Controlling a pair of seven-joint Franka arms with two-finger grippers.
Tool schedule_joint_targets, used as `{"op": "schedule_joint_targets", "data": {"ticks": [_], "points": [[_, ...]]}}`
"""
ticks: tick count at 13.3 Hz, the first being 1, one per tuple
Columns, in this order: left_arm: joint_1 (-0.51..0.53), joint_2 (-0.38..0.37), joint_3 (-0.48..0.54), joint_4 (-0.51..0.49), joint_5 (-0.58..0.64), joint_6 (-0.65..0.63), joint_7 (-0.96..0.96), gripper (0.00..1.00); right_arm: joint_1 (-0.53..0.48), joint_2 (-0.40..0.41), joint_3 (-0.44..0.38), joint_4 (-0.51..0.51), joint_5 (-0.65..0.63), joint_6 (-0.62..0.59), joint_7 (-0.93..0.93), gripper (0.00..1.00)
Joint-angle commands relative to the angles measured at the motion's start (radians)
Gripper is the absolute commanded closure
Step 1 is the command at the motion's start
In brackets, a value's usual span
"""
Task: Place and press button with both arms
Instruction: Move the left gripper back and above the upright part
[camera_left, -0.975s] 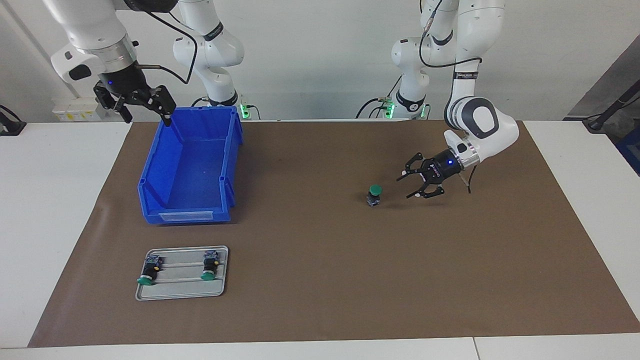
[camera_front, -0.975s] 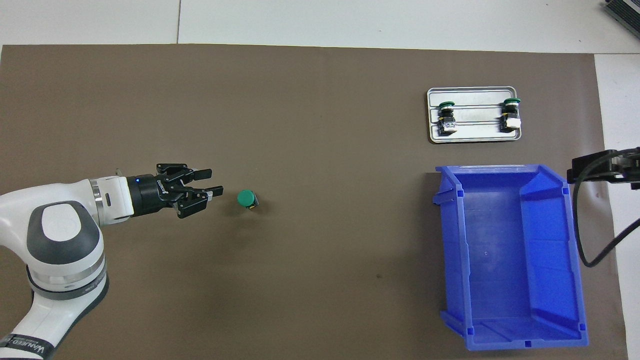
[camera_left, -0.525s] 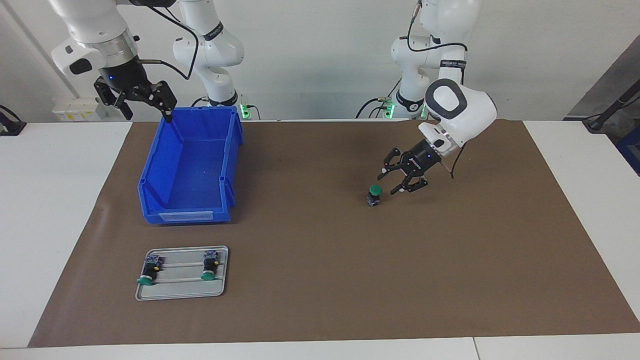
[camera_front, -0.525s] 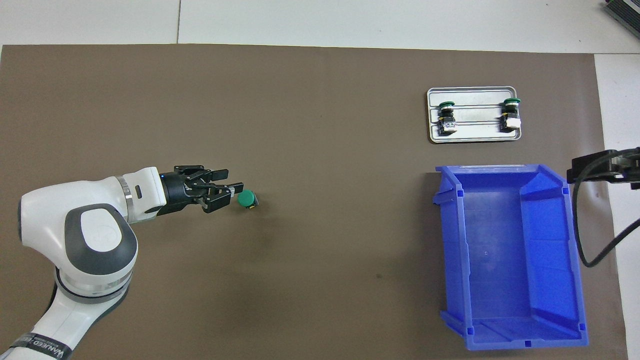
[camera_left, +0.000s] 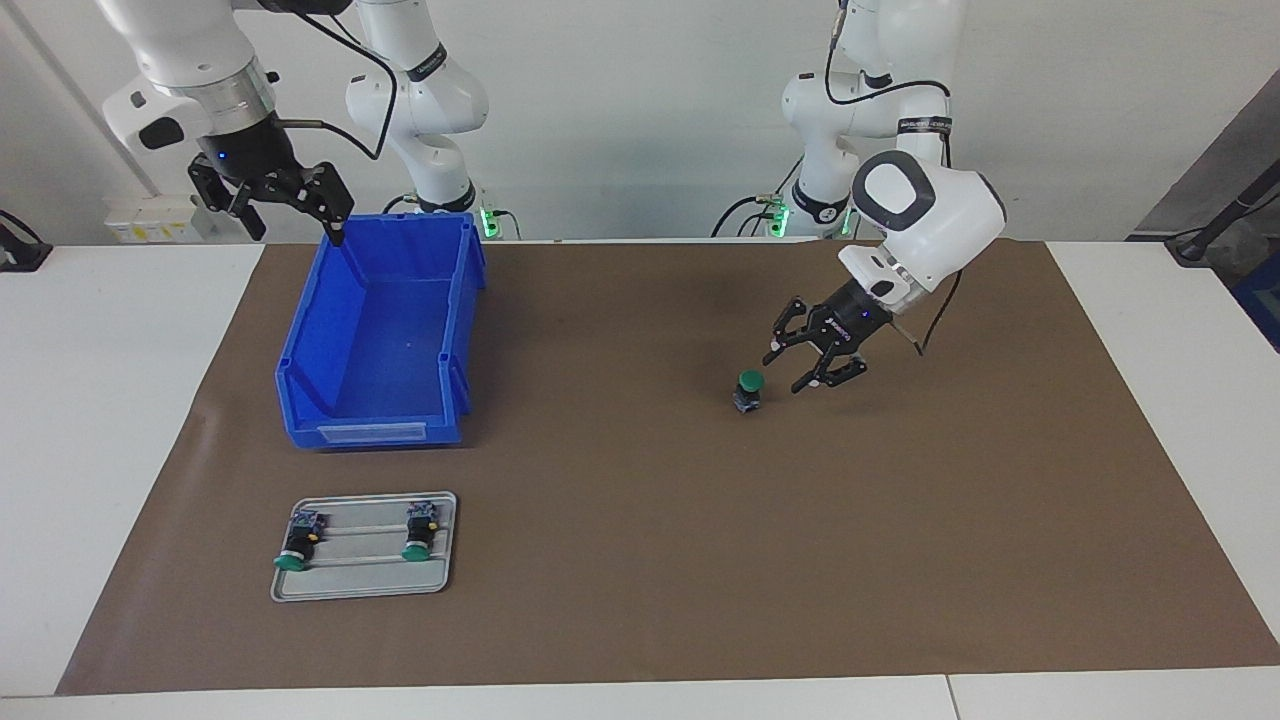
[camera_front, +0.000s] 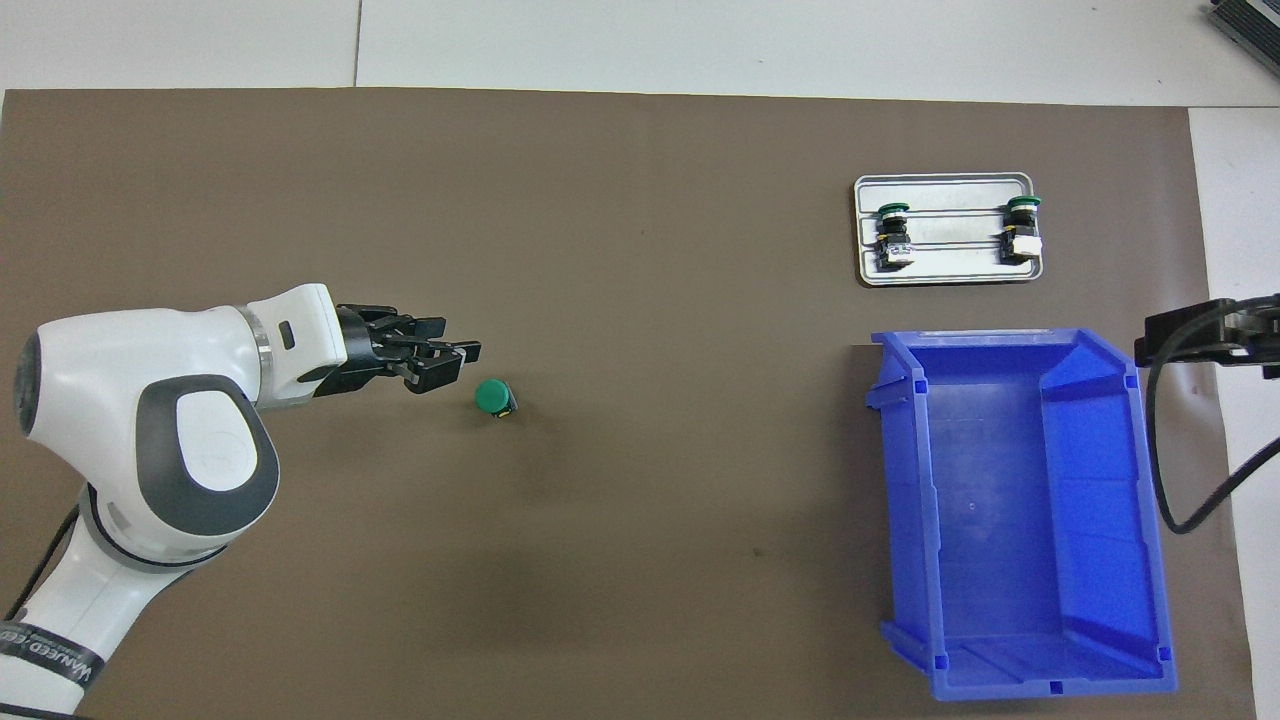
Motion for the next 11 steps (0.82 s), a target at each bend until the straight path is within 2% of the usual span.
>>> {"op": "schedule_joint_targets", "data": {"ticks": [1, 3, 5, 6, 9, 11], "points": [[-0.028, 0.032, 0.011, 0.059, 0.146, -0.035, -0.147, 0.41, -0.003, -0.022, 0.003, -0.025, 0.023, 0.007, -0.02, 0.0], [-0.036, 0.039, 0.011, 0.106, 0.241, -0.116, -0.245, 0.48, -0.008, -0.022, 0.001, -0.023, 0.023, -0.003, -0.029, 0.0], [-0.04, 0.051, 0.01, 0.149, 0.388, -0.176, -0.365, 0.76, -0.011, -0.023, 0.001, -0.023, 0.023, -0.01, -0.029, 0.0], [-0.062, 0.055, 0.011, 0.166, 0.458, -0.203, -0.416, 0.99, -0.011, -0.023, 0.001, -0.023, 0.021, -0.01, -0.029, 0.0], [-0.08, 0.059, 0.011, 0.168, 0.506, -0.213, -0.584, 1.0, -0.011, -0.008, 0.001, -0.01, 0.023, -0.009, -0.02, 0.0], [-0.126, 0.059, 0.011, 0.163, 0.67, -0.205, -0.666, 1.0, -0.025, 0.055, 0.0, 0.07, 0.026, -0.019, -0.021, 0.0]]}}
